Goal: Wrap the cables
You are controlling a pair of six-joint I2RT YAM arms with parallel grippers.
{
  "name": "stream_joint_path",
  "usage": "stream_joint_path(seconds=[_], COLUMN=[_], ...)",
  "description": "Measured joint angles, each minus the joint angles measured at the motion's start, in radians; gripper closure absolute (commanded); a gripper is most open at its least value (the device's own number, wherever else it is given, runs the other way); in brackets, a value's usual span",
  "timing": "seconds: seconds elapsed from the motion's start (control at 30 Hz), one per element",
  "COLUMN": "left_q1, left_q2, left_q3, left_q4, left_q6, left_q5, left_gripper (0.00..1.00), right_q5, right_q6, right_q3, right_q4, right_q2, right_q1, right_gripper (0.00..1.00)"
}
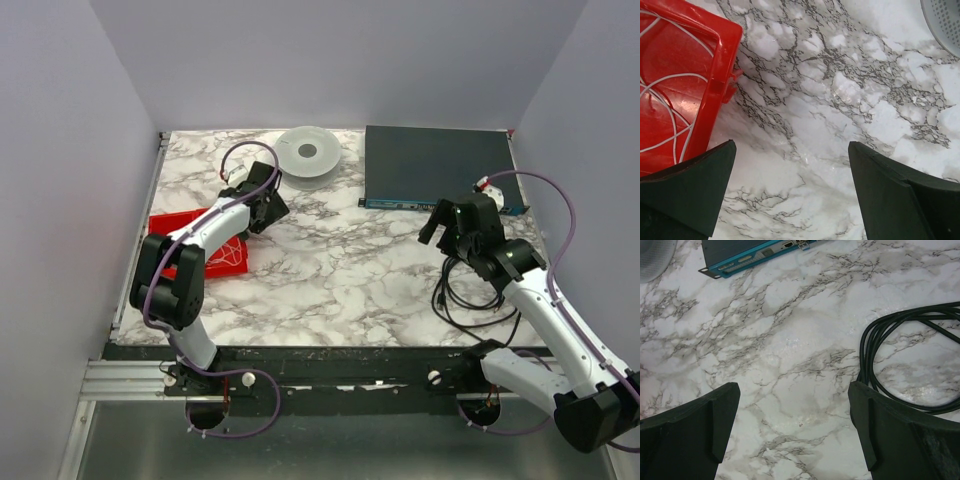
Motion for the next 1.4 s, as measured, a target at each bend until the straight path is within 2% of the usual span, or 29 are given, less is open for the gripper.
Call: stream_joint_path(seconds=[0.37,0.53,0.6,0.73,0.83,1.0,1.1,1.23,1.4], left_q1=[0.069,0.066,0.039,-0.040,-0.061,-0.011,0.013,0.032,0.057], left_q2=[-0.038,-0.053,-0.050,-0.024,0.024,0.111,0.230,0.354,0.407], left_q3=[-0.073,-0.063,-0.008,0.202,0.346,0.415,0.483,0.524,0.505], left_q4=[-0.010,-0.025,-0.054,-0.085,-0.069,0.027,0.093,0.182,0.269], left_q6=[0.069,0.117,0.164,0.243,0.246,0.138,0.030,-0.112,-0.275], left_q5=[-0.014,-0.016,-0.026,-0.027,0.049,0.232,0.338,0.422,0.484], left_gripper=[0.01,0.01,0.01,0.04,0.09,0.11,0.12,0.12,0.14], right_q5=[-0.018,-0.024,-0.025,-0.025,-0.028,-0.031,-0.031,-0.031,-0.027], right_q6=[0.000,0.000,0.000,0.000,0.000,-0.002,-0.010,-0.020,-0.031], right_q3=[-0.007,-0.010,-0.010,-0.010,-0.010,-0.002,0.018,0.045,0.051], right_q4=[0.029,0.039,0.043,0.044,0.043,0.034,0.016,-0.008,-0.040], right_q2=[0.003,0.003,0.003,0.003,0.003,0.003,0.003,-0.006,-0.024], right_q1=[0.000,0.000,0.000,0.000,0.000,0.000,0.000,0.000,0.000], right_gripper=[0.00,0.00,0.00,0.00,0.00,0.00,0.00,0.00,0.00])
